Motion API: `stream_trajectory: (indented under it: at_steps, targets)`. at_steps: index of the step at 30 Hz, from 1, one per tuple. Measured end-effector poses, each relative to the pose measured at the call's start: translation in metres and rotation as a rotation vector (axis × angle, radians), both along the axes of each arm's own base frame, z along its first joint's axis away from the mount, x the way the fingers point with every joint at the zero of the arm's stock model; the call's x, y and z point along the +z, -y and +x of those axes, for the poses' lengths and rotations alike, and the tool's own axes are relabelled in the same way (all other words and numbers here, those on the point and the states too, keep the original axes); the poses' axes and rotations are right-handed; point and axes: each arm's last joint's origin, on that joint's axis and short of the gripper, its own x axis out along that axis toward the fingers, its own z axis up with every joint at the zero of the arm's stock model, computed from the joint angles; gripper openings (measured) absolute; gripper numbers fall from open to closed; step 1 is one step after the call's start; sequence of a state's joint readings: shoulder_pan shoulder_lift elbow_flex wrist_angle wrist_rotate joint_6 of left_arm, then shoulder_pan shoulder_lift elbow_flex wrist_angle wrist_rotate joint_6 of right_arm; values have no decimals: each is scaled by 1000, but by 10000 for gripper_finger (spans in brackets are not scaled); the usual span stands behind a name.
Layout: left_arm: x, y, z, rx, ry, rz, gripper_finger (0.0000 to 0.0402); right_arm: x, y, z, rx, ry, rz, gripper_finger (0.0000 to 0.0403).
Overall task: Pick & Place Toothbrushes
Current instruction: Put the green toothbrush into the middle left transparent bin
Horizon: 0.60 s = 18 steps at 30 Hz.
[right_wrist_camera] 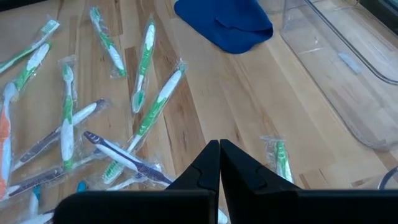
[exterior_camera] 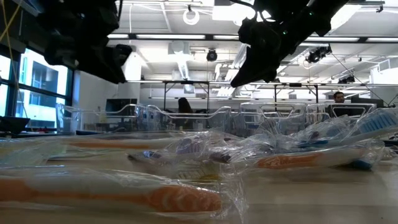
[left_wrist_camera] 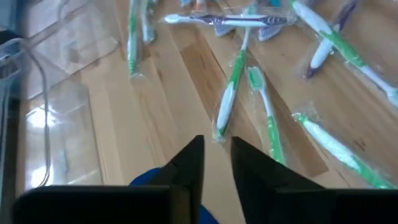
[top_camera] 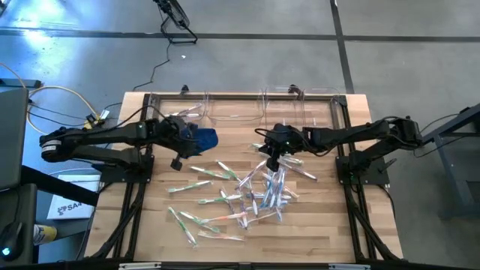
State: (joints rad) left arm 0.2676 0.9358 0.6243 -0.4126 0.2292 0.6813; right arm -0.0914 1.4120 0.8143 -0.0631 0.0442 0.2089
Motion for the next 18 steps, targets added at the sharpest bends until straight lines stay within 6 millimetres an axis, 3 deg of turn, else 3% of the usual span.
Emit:
stream_trajectory:
  at_steps: [5, 18]
  targets:
    - [-10, -2, 8, -32, -48, -3, 113, 0, 0, 0, 0, 0, 0, 4]
    - [-35, -4, 22, -31, -175, -133, 116, 0, 0, 0, 0, -1, 0, 4]
